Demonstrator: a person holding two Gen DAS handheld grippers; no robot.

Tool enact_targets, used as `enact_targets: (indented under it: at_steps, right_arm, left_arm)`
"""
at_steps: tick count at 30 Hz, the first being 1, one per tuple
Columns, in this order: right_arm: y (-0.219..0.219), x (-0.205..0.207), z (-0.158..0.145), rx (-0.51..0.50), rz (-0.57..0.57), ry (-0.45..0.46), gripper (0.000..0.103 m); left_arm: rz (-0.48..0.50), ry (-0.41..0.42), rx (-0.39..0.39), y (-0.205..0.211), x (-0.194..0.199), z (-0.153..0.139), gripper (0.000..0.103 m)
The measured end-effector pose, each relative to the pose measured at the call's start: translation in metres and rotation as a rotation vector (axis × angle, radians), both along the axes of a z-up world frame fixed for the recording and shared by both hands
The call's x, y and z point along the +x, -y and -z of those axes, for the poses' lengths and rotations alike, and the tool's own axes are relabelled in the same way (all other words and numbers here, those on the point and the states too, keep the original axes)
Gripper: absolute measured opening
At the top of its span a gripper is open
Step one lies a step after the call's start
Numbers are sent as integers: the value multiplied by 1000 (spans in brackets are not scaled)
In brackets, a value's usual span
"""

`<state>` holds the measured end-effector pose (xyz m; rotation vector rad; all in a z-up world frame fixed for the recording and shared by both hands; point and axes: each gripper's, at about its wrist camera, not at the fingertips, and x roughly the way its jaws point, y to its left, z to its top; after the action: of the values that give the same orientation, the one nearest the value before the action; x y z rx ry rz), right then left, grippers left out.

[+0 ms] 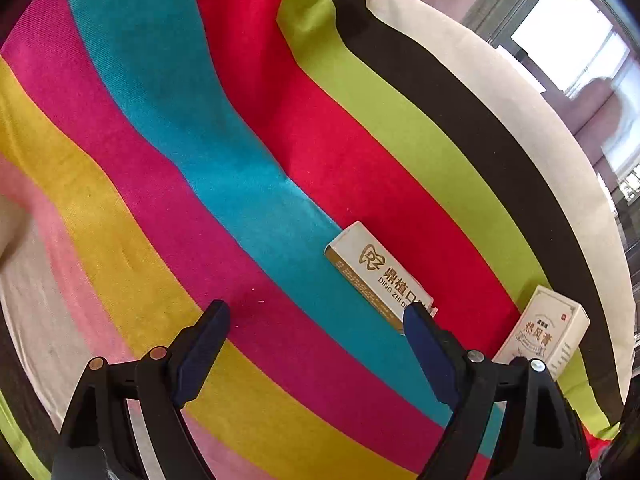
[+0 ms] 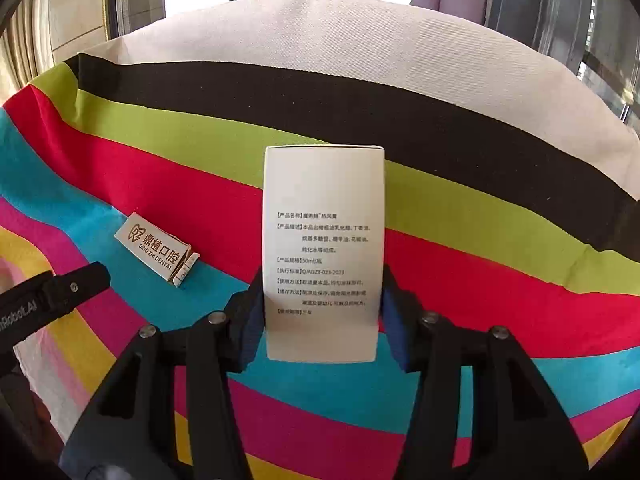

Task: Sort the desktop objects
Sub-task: 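Grasp the slim dental box with the left tool while the right tool grasps the tall white box, then carry the dental box in the left tool while the right tool carries the tall white box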

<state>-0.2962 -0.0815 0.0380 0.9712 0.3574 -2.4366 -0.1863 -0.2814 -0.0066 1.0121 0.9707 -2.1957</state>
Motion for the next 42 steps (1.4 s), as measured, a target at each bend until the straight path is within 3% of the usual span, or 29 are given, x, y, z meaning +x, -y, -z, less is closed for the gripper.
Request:
enact_targets:
  at_steps: [3, 5, 7, 8, 10, 11, 12, 13, 16, 20, 33, 36, 42]
  right_arm:
    - [-33, 8, -8, -24, -22, -22, 54]
    - [-53, 15, -10, -23, -32, -24, 54]
    - [-72, 22, -12, -40, -42, -8, 55]
    - [-81, 27, -13, -54, -48, 3, 55]
    - [-93, 38, -16, -65, -47, 12, 55]
    - [-99, 44, -18, -68, -52, 14, 55]
    - [-104, 51, -21, -72, -58, 11, 55]
    - [-109, 58, -24, -74, -63, 4, 55]
    - [-120, 79, -25, -81, -77, -5, 55]
    - [-135, 121, -25, -95, -97, 3, 55]
    - [-139, 239, 0, -119, -51, 85, 55]
    - [-137, 265, 5, -112, -38, 87, 55]
    - [-128, 308, 8, -89, -11, 55, 55]
  left_arm:
    - [-118, 27, 10, -2, -18, 2, 89]
    - [-176, 84, -52, -6, -35, 1, 90]
    - [-152, 209, -140, -12, -58, 5, 92]
    - [-110, 219, -174, -16, -65, 5, 93]
    - [-41, 311, -230, -25, -72, 9, 79]
    - [-24, 287, -254, -29, -67, 5, 55]
    - [-7, 277, -269, -31, -60, 2, 20]
    - [25, 260, -256, -32, -53, 1, 16]
    - [131, 201, -208, -32, -23, -1, 15]
    - [221, 155, -214, -34, 28, -3, 15]
    - [460, 122, -242, -64, 185, -17, 16]
    - [482, 107, -255, -86, 194, -10, 16]
    - [518, 93, -255, -92, 226, -3, 16]
